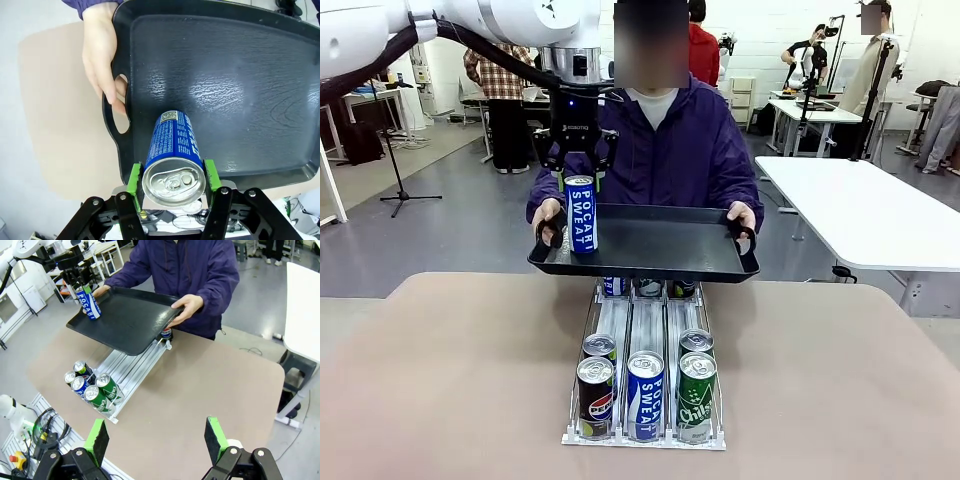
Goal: Retrieve and hand over the desired beverage to the person.
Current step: Place the picked can on the Handle tray extended by the person.
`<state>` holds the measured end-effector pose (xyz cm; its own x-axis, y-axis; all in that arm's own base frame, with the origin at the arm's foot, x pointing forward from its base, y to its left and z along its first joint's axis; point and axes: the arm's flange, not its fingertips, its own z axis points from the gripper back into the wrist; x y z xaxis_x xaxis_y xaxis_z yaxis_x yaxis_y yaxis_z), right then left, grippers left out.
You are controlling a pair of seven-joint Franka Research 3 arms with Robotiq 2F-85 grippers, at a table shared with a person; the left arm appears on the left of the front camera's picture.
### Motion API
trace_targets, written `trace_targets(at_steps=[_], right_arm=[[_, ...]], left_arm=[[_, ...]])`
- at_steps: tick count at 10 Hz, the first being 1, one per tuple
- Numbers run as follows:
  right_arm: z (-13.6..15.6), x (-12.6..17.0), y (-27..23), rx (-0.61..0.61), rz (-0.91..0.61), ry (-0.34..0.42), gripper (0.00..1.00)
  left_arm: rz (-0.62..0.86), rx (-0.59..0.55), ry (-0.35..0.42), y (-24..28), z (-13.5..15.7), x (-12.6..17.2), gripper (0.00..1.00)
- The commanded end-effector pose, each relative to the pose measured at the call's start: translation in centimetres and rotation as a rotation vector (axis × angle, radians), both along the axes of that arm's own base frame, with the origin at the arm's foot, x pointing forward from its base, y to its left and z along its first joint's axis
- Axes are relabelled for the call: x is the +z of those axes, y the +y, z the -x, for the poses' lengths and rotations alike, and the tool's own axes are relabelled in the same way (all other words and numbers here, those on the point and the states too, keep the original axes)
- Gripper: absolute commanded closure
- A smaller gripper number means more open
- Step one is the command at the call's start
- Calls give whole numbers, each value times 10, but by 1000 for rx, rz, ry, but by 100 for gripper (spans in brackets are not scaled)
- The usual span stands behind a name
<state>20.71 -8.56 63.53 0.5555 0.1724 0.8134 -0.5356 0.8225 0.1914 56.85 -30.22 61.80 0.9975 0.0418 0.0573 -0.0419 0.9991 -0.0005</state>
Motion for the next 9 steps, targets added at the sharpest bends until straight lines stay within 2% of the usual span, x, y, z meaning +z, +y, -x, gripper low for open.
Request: trace_targets(at_steps=[1, 2, 3, 4, 9], right_arm=[[-1, -1, 0, 12, -1, 1, 0], [-1, -1, 0, 12, -1, 1, 0], [-1, -1, 0, 12, -1, 1, 0], [-1, -1, 0, 12, -1, 1, 0], [-1, -1, 0, 12, -1, 1, 0]], left_arm=[[-34, -22, -9, -4, -9, 14, 42], [-38, -22, -9, -3, -9, 13, 42], [-35, -20, -6, -4, -8, 12, 16], [-34, -20, -3, -4, -9, 12, 0], [-37, -44, -8, -3, -7, 16, 0]])
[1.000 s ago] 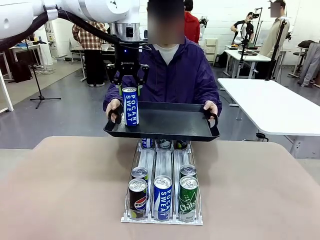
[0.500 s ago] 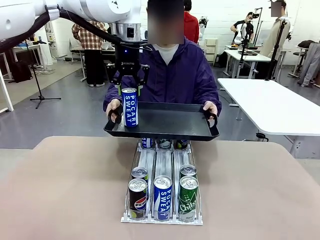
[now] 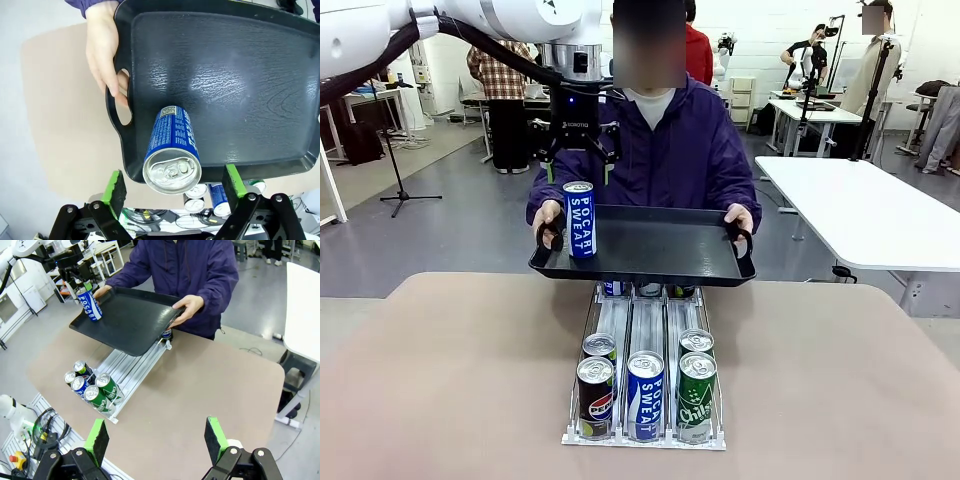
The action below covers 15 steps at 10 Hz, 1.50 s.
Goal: Retrieve and hand over the desired beverage to the person.
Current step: Place the picked can on the Handle tray extended by the person.
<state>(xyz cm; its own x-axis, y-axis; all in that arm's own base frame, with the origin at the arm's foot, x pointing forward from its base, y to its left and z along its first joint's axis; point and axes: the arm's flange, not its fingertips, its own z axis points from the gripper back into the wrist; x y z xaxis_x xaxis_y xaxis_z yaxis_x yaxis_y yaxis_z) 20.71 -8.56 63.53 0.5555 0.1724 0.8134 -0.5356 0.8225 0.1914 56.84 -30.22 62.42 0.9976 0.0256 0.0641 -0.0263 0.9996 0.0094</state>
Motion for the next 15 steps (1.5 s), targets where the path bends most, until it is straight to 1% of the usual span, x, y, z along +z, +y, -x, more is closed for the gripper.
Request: trace_targets(at_steps=[1, 2, 3, 7, 9, 10, 12, 13, 14, 15], right_arm=[[-1, -1, 0, 12, -1, 1, 0], [-1, -1, 0, 12, -1, 1, 0], [-1, -1, 0, 12, -1, 1, 0], [-1, -1, 0, 12, -1, 1, 0], [-1, -1, 0, 12, -1, 1, 0], [-1, -1, 0, 12, -1, 1, 0], [-1, -1, 0, 12, -1, 1, 0], [-1, -1, 0, 12, -1, 1, 0], [-1, -1, 0, 12, -1, 1, 0], [-1, -1, 0, 12, -1, 1, 0]], left_arm=[[-23, -21, 2, -4, -2, 13, 0], [-43, -51, -9, -1, 6, 21, 0], [-48, -86, -32, 5, 23, 29, 0], [-21, -221, -134, 28, 119, 44, 0], [-5, -232, -195, 40, 152, 48, 0], [7, -216, -210, 51, 162, 50, 0], [37, -200, -200, 72, 172, 44, 0], [41, -192, -199, 74, 173, 44, 0], [6, -178, -194, 52, 166, 60, 0], [6, -178, -194, 52, 166, 60, 0]])
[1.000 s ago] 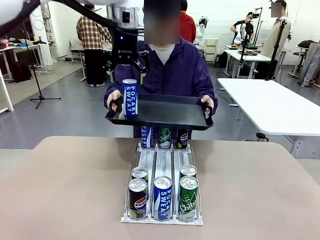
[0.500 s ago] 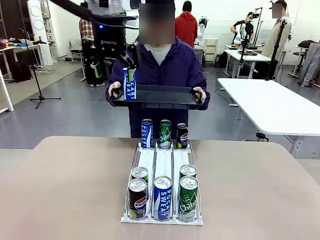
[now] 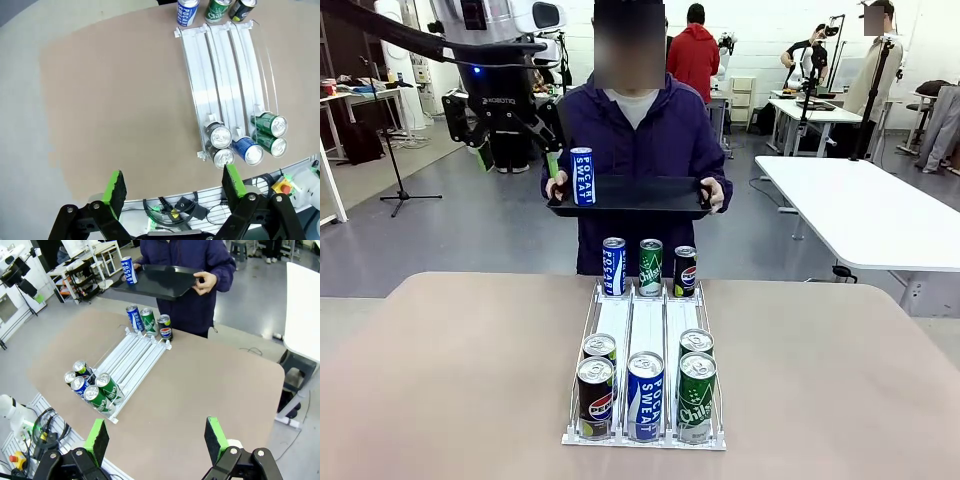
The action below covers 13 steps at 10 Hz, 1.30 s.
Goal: Retrieve and hand over the desired beverage to the person.
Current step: Place the picked can on the Handle tray extended by the person, then pick up another can of the same type that the person held from the Automatic Can Dispenser.
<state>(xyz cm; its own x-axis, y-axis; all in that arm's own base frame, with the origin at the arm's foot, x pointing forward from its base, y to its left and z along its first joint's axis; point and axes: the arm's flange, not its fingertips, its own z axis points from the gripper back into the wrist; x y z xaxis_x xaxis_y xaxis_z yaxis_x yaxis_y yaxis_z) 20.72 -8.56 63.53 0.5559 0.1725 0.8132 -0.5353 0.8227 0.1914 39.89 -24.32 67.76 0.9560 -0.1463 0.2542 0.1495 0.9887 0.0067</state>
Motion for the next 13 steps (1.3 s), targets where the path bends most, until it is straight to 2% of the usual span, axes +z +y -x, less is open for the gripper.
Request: trace_targets(at_steps=[1, 10, 12, 13], right_arm=[[-1, -1, 0, 12, -1, 1, 0], [-1, -1, 0, 12, -1, 1, 0], [-1, -1, 0, 12, -1, 1, 0], [-1, -1, 0, 12, -1, 1, 0]], left_arm=[[-9, 1, -2, -7, -3, 6, 0], [3, -14, -4, -8, -3, 4, 0], [117, -211, -8, 39, 22, 8, 0], [174, -315, -17, 72, 24, 12, 0]])
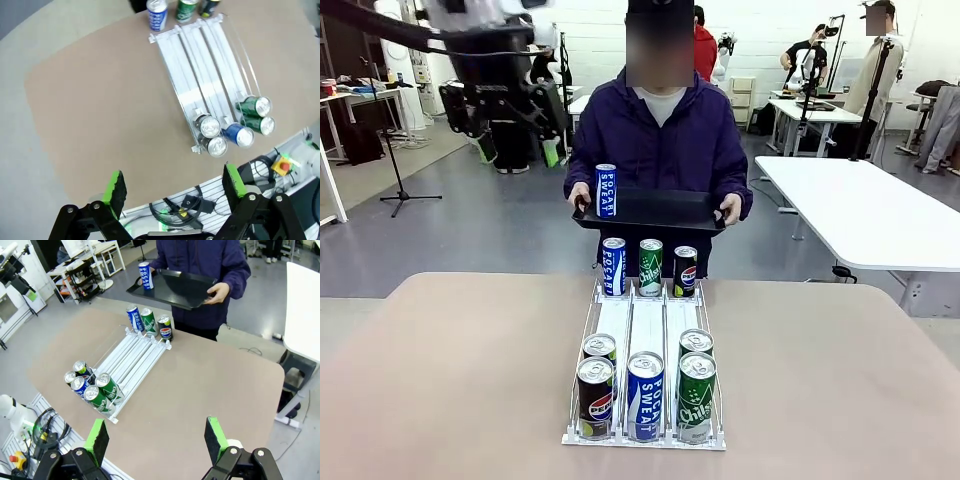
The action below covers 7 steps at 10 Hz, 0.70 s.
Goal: Retrieve and hand over the desired beverage to the person.
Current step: Pick up another can of the same type that the person held from the Automatic Can Dispenser.
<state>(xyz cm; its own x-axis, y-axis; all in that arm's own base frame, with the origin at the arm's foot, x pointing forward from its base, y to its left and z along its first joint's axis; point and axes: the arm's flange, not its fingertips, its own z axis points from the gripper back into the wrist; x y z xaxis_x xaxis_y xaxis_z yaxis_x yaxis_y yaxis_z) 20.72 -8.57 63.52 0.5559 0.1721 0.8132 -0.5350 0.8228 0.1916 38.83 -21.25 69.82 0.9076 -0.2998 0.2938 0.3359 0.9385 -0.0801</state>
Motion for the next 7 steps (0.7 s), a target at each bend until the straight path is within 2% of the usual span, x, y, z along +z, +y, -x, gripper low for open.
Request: trace_targets(at_steps=[1, 2, 3, 4, 6, 7], right_arm=[[-1, -1, 1, 13, -1, 1, 0], [-1, -1, 1, 13, -1, 1, 0], [-1, -1, 1, 13, -1, 1, 0], [-1, -1, 1, 13, -1, 1, 0], [-1, -1, 1, 13, -1, 1, 0], [-1, -1, 1, 13, -1, 1, 0]], left_arm=[[119, -219, -27, 61, 16, -7, 0], [176, -262, -50, 79, 34, -12, 0], [208, -303, -103, 97, 39, -16, 0], [229, -323, -120, 117, 27, -16, 0], [294, -284, -154, 146, 43, -29, 0], [309, -283, -182, 157, 41, -27, 0]])
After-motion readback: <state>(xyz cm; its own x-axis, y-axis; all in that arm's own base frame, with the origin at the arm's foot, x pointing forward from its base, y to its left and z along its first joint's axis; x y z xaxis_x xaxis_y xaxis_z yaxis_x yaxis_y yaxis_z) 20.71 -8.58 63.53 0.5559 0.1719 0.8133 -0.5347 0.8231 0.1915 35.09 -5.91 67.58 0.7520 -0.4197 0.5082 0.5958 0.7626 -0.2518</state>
